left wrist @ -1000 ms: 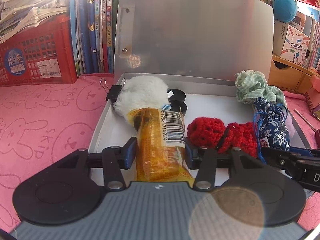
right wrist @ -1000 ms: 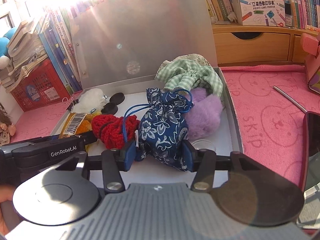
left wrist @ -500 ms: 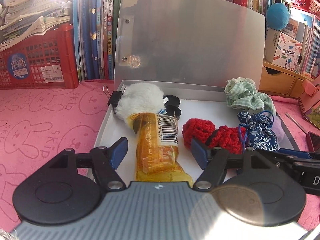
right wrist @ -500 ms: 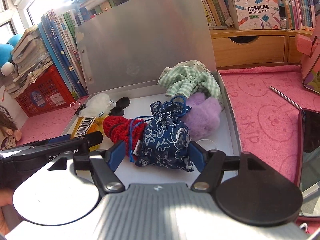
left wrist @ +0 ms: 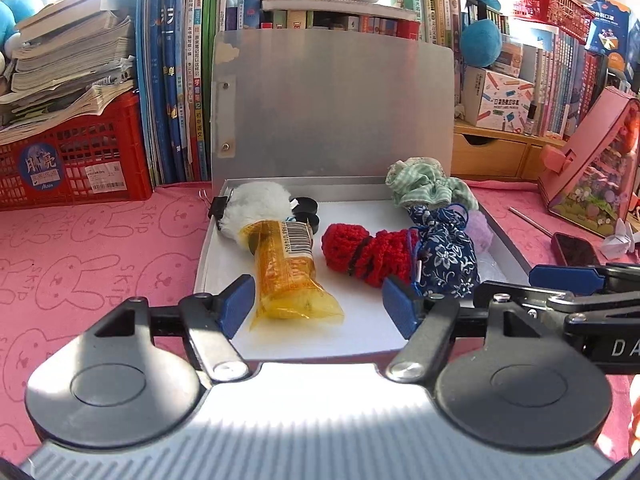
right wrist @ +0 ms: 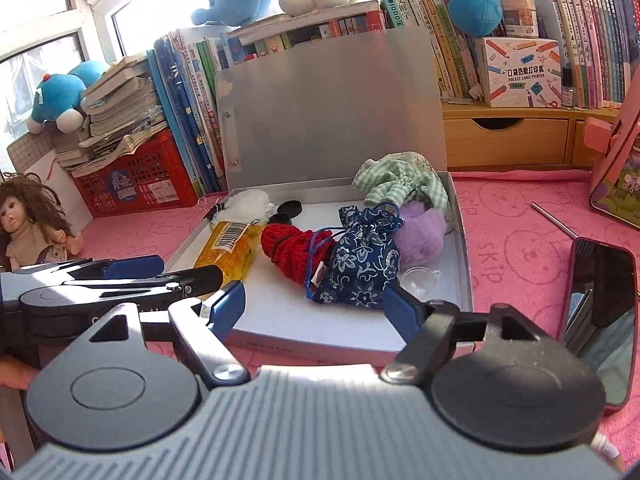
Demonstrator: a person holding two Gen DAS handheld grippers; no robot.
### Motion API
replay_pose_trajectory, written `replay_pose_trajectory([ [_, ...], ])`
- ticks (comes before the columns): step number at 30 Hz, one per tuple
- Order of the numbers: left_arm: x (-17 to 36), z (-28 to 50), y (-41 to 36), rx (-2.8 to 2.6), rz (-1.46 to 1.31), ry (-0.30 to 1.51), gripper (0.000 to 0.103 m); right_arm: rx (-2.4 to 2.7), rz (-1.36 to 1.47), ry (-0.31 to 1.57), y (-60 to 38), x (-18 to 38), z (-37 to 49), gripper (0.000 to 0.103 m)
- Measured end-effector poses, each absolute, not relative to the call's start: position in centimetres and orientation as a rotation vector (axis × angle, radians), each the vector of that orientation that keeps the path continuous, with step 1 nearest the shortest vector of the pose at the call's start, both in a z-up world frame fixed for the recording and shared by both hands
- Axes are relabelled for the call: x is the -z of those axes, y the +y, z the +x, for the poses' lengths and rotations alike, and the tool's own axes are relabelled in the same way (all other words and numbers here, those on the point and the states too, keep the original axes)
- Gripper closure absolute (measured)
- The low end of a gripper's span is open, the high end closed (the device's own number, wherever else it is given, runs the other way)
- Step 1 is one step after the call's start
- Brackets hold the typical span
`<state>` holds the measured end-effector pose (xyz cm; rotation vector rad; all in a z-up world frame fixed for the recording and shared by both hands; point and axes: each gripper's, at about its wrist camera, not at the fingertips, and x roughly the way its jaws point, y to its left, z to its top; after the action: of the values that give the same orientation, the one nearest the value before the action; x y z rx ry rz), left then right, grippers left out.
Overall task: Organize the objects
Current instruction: 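Withdraw both open tools from the box toward the remaining toys, then grasp the red-yellow knit toy with left tool while right grasps the black round cap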
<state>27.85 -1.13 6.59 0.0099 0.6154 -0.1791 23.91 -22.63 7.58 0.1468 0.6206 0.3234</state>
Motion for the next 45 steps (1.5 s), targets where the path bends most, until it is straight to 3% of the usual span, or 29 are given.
replay_pose_trajectory([
  [25,-3.6,11.9,1.7,0.337,0.028,0.607,0.028,-0.48,-0.013,0.521,-20.7,-5.0,8.7,0.011],
  [41,-1.1,10.7,1.4,0.361,0.027,0.667,0.027,-0.527,-0.223,0.529,-16.3,-1.1,5.4,0.01],
  [45,-0.9,11.1,1.0,0.374,0.015,0.682,0.027,-0.548,-0.224,0.55,-15.7,-0.8,5.4,0.016],
])
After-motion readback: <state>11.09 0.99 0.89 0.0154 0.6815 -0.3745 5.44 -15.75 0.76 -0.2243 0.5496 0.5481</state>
